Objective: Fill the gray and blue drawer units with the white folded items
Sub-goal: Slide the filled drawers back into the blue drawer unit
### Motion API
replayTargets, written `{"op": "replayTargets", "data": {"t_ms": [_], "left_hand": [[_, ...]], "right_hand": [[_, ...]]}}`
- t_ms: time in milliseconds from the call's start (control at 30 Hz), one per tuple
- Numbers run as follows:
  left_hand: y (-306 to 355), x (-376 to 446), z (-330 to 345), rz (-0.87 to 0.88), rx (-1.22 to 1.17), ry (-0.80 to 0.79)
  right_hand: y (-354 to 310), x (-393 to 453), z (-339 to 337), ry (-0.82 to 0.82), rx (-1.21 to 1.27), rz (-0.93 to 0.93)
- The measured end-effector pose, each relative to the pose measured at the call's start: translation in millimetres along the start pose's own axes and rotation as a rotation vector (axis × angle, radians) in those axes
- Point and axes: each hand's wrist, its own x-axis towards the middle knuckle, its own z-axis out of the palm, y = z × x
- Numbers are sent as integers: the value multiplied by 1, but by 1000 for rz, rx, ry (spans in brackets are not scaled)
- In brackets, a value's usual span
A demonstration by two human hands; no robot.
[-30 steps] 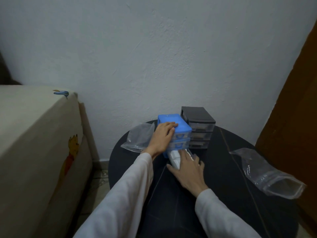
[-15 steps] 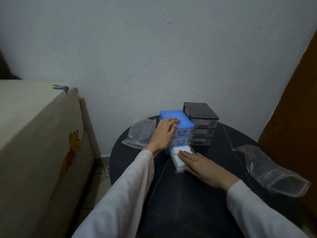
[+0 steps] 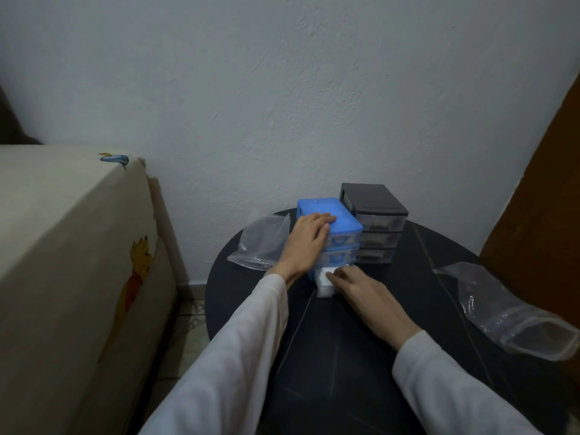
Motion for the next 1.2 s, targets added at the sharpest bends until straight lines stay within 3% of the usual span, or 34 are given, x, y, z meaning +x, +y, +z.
{"op": "replayTargets", "data": {"t_ms": [133, 333, 600, 767, 933, 1067, 1200], "left_hand": [[0, 0, 0, 1, -10, 4], [0, -2, 0, -9, -38, 2], [1, -2, 2, -2, -43, 4], [-2, -1, 2, -19, -61, -2], [0, -6, 8, -52, -134, 33], [9, -10, 8, -91, -297, 79], [14, -32, 19, -250, -481, 314]], "right_hand": [[6, 8, 2, 66, 165, 113], [2, 17, 3, 207, 7, 131], [-2, 31, 10, 295, 77, 265], [3, 29, 13, 318, 196, 363], [16, 24, 1, 476, 465, 499], [14, 21, -10, 409, 766, 545], [11, 20, -9, 281, 840, 573]]}}
